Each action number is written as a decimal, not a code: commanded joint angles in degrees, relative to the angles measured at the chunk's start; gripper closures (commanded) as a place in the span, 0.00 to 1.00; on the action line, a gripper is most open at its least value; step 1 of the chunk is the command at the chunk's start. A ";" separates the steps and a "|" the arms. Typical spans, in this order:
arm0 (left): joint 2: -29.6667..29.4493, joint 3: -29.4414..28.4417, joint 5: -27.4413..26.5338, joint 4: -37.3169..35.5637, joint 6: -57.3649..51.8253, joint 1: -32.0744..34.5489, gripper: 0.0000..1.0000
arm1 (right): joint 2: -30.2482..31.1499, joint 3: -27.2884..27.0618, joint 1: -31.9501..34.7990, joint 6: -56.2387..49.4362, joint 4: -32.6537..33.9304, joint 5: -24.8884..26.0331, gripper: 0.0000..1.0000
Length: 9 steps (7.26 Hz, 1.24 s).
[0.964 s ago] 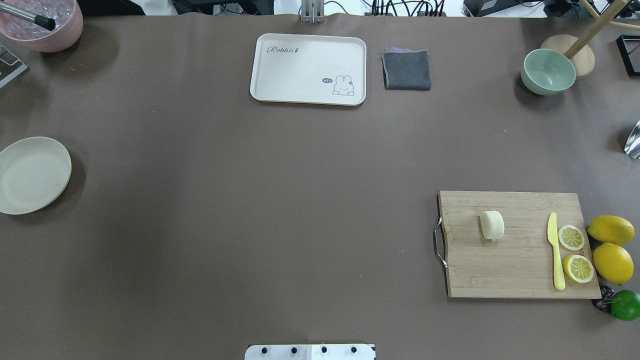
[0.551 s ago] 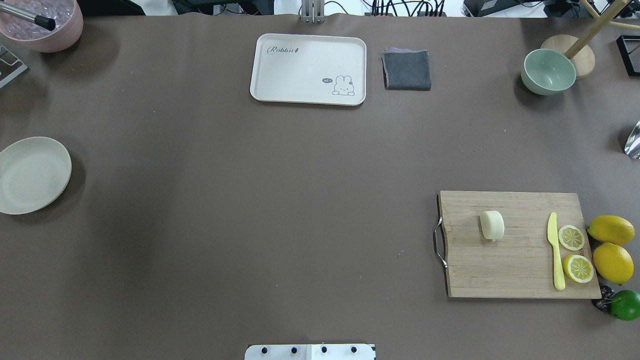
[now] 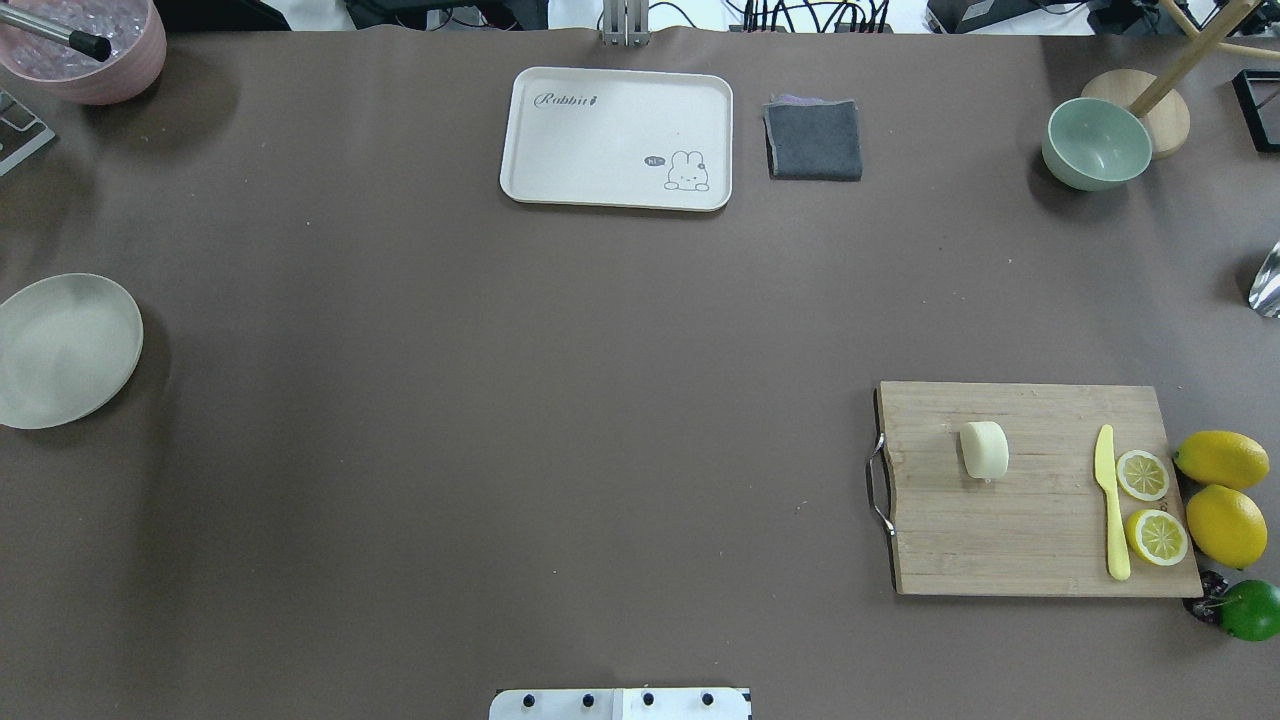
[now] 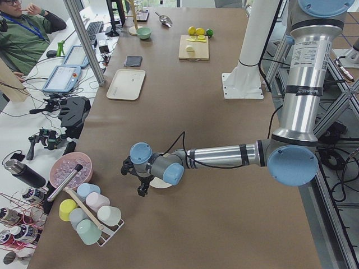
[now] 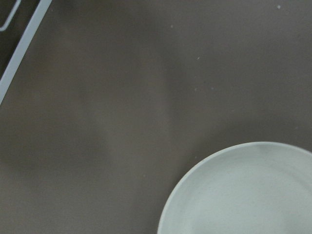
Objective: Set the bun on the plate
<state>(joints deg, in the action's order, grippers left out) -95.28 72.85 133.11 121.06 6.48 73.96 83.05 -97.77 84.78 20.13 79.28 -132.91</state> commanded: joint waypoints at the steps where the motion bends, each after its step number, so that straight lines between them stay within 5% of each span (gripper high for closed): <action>1: -0.96 -0.96 1.18 0.75 0.19 -2.32 0.16 | 0.27 -0.23 0.03 0.00 -0.01 0.02 0.00; 2: -1.05 -1.05 1.36 0.75 0.28 -2.77 0.31 | 0.18 -0.14 0.03 0.00 -0.01 0.02 0.00; 7: -1.14 -2.89 1.10 0.93 -0.15 -4.52 0.31 | -0.26 -0.23 0.03 0.00 -0.01 2.65 0.00; 8: -1.31 -2.89 1.27 0.93 -0.07 -4.70 0.40 | -0.17 -0.23 0.03 0.00 -0.01 2.65 0.00; 9: -1.31 -2.81 1.45 0.93 0.02 -4.70 0.73 | 0.00 -0.23 0.03 0.00 -0.01 2.74 0.00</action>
<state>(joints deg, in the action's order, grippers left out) -96.52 70.07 134.37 122.00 6.41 69.39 82.90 -97.99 84.81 20.13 79.28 -130.26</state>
